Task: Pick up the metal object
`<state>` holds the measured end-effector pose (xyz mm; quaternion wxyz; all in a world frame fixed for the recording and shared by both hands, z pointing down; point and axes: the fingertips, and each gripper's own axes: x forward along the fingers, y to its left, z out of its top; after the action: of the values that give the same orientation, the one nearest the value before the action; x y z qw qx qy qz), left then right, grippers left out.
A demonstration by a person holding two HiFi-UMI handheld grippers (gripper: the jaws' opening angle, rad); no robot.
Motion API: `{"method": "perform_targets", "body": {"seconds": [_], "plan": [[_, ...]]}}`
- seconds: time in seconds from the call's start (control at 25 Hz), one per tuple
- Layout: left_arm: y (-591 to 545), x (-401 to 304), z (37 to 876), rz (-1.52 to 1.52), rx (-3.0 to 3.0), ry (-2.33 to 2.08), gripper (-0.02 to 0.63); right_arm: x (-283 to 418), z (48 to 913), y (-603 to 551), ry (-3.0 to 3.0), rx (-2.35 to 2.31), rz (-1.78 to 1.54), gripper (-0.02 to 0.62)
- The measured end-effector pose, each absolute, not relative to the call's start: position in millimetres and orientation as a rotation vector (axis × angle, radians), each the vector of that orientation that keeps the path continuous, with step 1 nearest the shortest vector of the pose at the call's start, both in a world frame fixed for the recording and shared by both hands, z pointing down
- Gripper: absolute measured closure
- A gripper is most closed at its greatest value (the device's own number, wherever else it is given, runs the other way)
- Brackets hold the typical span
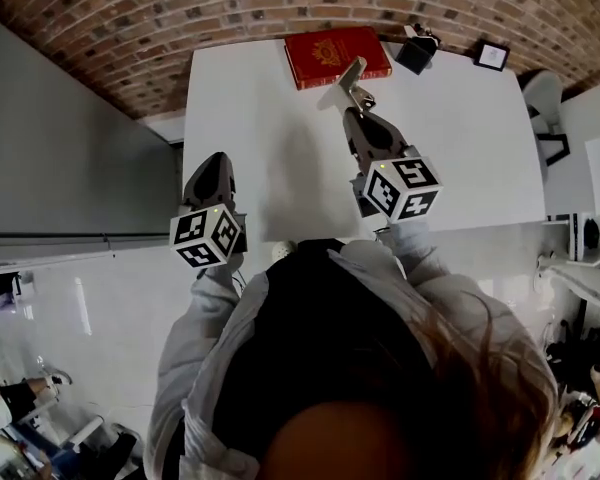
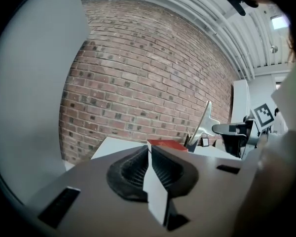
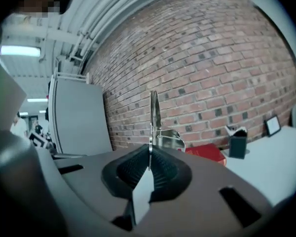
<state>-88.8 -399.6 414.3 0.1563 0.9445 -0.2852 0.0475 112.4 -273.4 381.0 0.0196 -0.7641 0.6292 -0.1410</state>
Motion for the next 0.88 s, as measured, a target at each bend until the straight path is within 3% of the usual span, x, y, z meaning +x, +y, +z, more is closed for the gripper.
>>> {"method": "perform_targets", "body": {"seconds": [0.36, 0.88], "plan": [[-384, -76, 418, 0.179, 2.739, -0.765, 0.572, 99, 422, -249, 2.008, -2.637, -0.366, 0.584], [-380, -63, 426, 0.223, 2.752, -0.712, 0.572, 98, 432, -256, 2.019, -2.622, -0.441, 0.584]]}}
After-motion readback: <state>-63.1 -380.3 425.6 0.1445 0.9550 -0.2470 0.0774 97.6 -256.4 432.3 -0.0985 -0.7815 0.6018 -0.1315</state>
